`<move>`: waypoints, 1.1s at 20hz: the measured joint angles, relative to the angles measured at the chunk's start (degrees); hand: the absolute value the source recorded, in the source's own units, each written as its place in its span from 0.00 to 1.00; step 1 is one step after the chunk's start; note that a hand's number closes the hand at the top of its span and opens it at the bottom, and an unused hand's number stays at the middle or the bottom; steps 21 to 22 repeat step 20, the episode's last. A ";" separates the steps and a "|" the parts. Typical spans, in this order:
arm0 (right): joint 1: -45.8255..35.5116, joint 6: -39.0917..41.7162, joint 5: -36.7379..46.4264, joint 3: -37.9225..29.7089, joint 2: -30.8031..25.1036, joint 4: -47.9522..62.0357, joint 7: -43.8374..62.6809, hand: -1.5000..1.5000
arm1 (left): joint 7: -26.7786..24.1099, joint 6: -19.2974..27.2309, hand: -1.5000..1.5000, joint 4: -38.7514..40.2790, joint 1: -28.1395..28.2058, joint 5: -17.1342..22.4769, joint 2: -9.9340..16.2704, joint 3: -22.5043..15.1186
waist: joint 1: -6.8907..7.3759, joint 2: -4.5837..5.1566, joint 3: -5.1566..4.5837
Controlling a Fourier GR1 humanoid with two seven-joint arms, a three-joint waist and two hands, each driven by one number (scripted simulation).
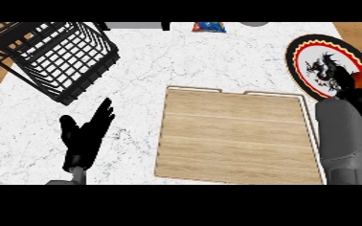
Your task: Pick the tomato from the tray and place it in the plate
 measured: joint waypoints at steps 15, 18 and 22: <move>14.79 -1.28 -7.91 24.26 8.92 -11.29 6.61 0.00 | -0.34 -1.53 0.50 0.06 0.07 -0.61 -0.73 1.39 | -0.09 -0.17 -0.37; 15.73 -1.50 -6.09 26.39 8.74 -11.38 9.88 0.00 | -0.94 -2.39 0.50 1.22 -0.44 -0.50 -0.60 2.02 | -0.03 -0.29 -0.56; 15.95 -1.69 -4.89 27.17 8.64 -11.27 11.97 0.00 | -0.38 -1.86 0.50 1.02 -0.91 -1.07 -1.03 1.73 | 0.04 -0.37 -0.65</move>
